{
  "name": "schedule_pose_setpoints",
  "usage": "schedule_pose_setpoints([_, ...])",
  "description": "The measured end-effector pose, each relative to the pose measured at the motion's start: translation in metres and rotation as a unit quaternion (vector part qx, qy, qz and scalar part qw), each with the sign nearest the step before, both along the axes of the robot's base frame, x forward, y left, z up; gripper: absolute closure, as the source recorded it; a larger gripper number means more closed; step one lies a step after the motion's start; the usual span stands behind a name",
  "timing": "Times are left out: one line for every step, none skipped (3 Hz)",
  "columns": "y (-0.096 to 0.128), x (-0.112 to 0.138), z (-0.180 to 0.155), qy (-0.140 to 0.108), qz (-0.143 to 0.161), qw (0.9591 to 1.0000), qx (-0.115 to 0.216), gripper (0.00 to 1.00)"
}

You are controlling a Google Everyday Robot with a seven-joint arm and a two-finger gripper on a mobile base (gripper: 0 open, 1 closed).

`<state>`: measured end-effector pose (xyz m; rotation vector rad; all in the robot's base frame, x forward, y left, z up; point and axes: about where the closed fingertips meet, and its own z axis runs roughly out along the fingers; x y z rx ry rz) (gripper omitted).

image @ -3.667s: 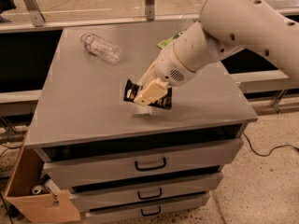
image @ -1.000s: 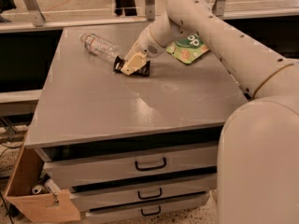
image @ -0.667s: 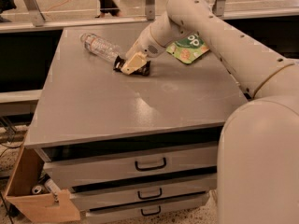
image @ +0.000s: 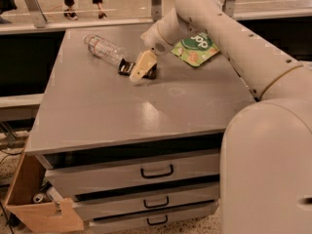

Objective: Move rxbar chocolate near water bottle

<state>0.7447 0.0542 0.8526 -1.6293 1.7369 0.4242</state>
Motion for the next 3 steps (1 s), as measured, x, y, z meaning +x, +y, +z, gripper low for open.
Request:
schedule_pose_setpoints([-0.019, -0.005, 0.024, -0.008, -0.01, 0.9996, 0.026, 0.0])
schedule_pose_setpoints([-0.058, -0.031, 0.055, -0.012, -0.027, 0.9984, 0.049, 0.0])
schedule_pose_setpoints([-0.101, -0.067, 0.078, -0.028, -0.053, 0.9965, 0.058, 0.0])
